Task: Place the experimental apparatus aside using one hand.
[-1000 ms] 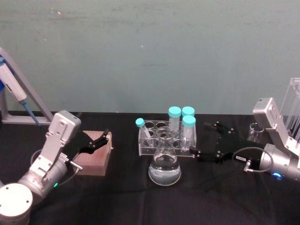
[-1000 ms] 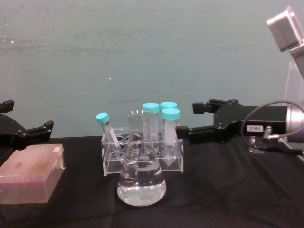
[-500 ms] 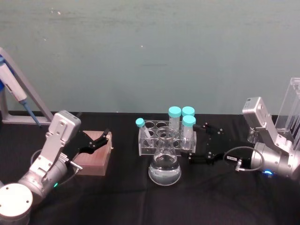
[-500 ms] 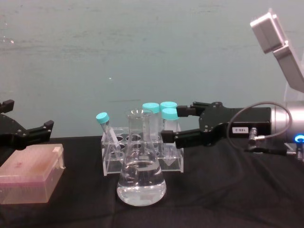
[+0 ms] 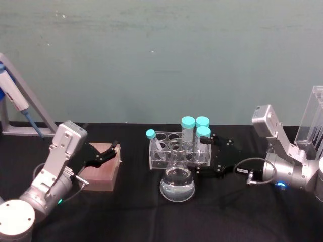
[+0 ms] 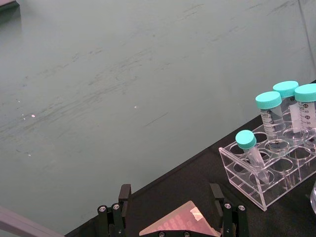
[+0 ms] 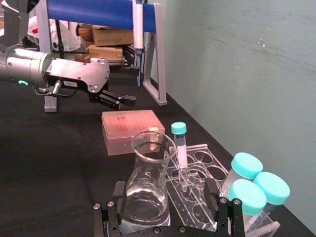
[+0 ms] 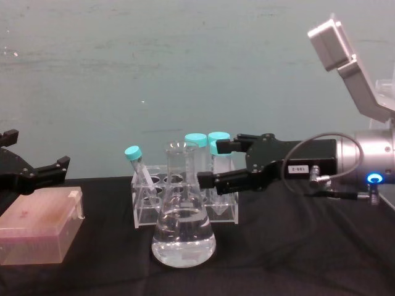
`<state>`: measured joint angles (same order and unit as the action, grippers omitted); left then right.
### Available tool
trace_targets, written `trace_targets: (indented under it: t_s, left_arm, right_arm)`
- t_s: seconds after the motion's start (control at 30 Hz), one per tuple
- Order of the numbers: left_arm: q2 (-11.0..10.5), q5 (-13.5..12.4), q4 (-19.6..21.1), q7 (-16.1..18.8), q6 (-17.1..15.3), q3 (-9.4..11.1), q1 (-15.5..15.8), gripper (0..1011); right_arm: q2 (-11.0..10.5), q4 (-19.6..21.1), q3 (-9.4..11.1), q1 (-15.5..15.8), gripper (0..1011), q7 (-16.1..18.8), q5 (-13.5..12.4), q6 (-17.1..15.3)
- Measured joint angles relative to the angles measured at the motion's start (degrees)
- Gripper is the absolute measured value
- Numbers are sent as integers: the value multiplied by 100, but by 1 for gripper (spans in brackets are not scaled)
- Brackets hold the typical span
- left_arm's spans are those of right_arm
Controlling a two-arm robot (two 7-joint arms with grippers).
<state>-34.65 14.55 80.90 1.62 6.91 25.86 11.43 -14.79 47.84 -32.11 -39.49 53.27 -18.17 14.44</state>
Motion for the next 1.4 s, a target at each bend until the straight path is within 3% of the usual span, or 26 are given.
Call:
trace_targets:
  t_s: [0.57,1.4]
  left_arm:
    - [0,0,0,0,0,0,0,1000]
    - [0,0,0,0,0,0,0,1000]
  right_arm:
    - [268,-503,-319,-368,1003,84,-77,155]
    - [546,-923,-436,-575,1003,165,-124,245]
